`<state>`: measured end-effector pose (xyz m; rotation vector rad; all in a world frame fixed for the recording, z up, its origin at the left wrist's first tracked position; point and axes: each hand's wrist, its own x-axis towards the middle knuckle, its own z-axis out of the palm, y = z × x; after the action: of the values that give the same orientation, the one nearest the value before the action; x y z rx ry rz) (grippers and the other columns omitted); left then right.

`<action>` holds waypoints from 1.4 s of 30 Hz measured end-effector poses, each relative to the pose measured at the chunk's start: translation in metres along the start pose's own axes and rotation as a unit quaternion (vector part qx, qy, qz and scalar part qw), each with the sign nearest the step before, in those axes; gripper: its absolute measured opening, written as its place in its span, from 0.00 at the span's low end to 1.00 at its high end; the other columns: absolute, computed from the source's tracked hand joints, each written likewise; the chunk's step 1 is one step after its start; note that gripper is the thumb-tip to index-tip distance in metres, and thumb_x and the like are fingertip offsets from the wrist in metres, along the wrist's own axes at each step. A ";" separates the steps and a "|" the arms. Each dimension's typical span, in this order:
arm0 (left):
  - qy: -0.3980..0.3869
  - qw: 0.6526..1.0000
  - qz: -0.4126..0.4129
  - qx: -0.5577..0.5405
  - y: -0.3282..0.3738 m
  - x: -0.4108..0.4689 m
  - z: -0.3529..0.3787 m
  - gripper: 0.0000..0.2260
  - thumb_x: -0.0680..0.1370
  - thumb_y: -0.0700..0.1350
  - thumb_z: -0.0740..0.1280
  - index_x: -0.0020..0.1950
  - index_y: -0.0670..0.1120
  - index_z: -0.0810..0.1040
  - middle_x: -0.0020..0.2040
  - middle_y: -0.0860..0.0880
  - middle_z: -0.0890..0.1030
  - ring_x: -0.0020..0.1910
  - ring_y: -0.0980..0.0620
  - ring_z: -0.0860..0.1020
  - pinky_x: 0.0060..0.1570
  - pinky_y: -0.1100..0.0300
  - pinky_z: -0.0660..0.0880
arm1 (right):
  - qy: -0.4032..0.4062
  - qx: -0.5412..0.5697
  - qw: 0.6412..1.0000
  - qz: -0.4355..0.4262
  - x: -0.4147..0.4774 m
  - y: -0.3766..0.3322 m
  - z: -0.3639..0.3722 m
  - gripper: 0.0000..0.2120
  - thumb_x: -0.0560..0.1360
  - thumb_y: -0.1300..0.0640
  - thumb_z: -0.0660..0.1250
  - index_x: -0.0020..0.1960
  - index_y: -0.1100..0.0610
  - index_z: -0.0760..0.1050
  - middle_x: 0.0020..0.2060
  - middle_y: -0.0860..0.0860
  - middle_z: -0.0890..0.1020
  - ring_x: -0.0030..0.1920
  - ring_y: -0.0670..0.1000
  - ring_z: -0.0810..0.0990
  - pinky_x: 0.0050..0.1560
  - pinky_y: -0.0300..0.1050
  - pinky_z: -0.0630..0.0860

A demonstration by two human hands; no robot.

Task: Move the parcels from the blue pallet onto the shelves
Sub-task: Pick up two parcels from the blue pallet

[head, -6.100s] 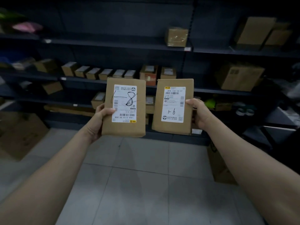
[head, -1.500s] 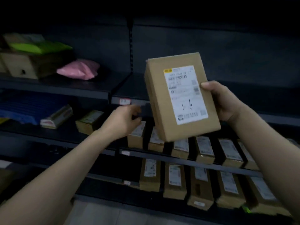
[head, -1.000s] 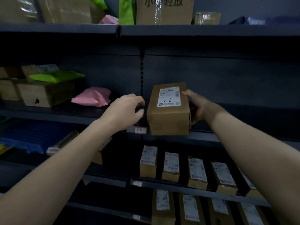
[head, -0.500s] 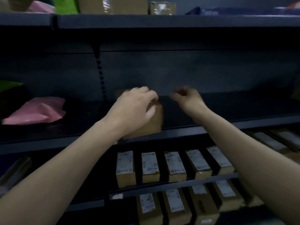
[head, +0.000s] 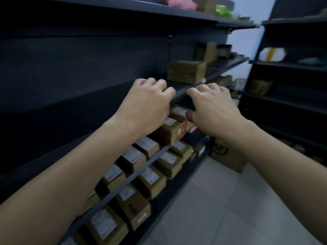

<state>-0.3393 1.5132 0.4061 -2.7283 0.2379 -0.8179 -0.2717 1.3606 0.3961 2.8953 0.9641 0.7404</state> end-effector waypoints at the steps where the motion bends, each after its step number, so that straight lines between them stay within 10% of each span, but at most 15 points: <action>1: 0.007 1.000 0.012 -0.002 0.017 0.018 0.004 0.14 0.78 0.47 0.59 0.62 0.46 0.74 0.57 0.45 0.77 0.56 0.44 0.75 0.56 0.47 0.70 | 0.000 -0.019 1.000 0.015 -0.006 0.022 0.000 0.23 0.75 0.47 0.65 0.67 0.54 0.68 0.63 0.55 0.75 0.64 0.60 0.70 0.61 0.55 0.65; 14: 0.122 0.972 0.128 -0.153 0.287 0.216 0.034 0.14 0.77 0.46 0.61 0.61 0.43 0.74 0.56 0.42 0.77 0.56 0.40 0.74 0.55 0.47 0.67 | -0.002 -0.176 0.949 0.263 -0.132 0.288 -0.020 0.23 0.76 0.46 0.63 0.67 0.57 0.70 0.60 0.58 0.77 0.63 0.61 0.72 0.63 0.56 0.65; 26: 0.144 0.844 0.376 -0.354 0.562 0.287 0.025 0.15 0.79 0.47 0.60 0.63 0.44 0.73 0.58 0.44 0.77 0.56 0.43 0.74 0.55 0.50 0.68 | -0.119 -0.244 0.792 0.547 -0.311 0.426 -0.043 0.21 0.77 0.47 0.62 0.65 0.58 0.70 0.60 0.59 0.75 0.63 0.62 0.69 0.65 0.57 0.62; 42: 0.079 0.745 0.503 -0.432 0.830 0.404 0.044 0.16 0.78 0.48 0.62 0.64 0.44 0.73 0.58 0.44 0.77 0.56 0.43 0.74 0.56 0.49 0.71 | -0.127 -0.285 0.656 0.687 -0.430 0.654 -0.025 0.19 0.75 0.50 0.62 0.63 0.57 0.74 0.57 0.58 0.78 0.59 0.61 0.74 0.59 0.54 0.67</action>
<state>-0.0441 0.6423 0.3172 -2.4728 2.3616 -0.6303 -0.2141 0.5824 0.3272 2.4437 -1.4423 0.3627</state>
